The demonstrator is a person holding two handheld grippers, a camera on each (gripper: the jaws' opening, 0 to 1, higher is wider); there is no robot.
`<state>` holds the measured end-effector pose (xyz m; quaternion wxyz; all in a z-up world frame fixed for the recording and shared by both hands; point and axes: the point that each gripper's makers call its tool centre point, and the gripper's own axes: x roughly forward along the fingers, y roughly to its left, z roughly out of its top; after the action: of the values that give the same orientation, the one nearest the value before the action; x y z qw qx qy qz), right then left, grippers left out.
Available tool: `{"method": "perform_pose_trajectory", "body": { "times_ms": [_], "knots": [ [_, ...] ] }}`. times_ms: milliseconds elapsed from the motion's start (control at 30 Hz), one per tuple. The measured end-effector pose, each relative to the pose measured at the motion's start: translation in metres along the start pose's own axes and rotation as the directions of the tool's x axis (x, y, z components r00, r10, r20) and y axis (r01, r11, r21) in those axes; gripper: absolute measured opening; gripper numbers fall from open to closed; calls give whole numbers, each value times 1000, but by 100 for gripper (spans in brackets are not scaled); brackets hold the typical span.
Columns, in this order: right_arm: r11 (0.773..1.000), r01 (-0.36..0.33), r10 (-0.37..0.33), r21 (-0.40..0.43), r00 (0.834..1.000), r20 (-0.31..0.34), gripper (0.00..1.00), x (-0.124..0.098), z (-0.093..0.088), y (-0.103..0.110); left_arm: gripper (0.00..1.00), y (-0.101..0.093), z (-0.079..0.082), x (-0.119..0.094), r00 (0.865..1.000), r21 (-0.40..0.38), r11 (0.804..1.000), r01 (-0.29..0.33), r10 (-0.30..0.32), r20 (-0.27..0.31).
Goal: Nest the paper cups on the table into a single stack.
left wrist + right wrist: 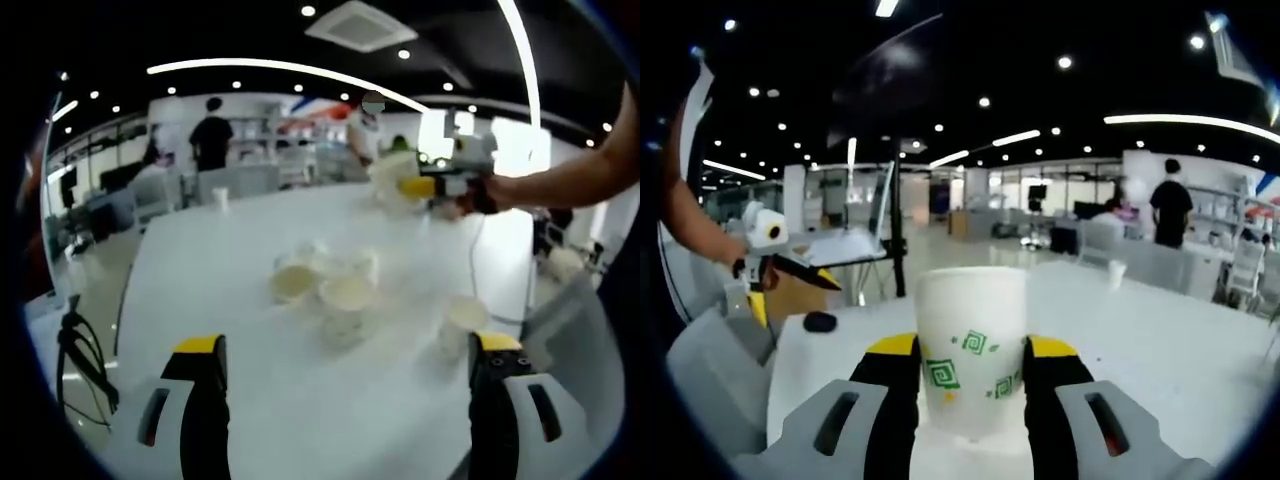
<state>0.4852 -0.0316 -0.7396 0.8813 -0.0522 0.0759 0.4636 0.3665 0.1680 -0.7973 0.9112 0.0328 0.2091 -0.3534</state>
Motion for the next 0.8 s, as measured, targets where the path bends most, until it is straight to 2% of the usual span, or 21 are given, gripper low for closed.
{"method": "perform_pose_trajectory", "body": {
  "times_ms": [567,800],
  "knots": [
    [1000,-15,15,14,999,32,38,-11,7,21,98,-12,10,6,999,-5,1000,25,-25,23],
    [1000,-25,24,16,999,41,38,-15,10,32,98,-20,41,11,995,-26,998,49,-46,91]
  ]
}}
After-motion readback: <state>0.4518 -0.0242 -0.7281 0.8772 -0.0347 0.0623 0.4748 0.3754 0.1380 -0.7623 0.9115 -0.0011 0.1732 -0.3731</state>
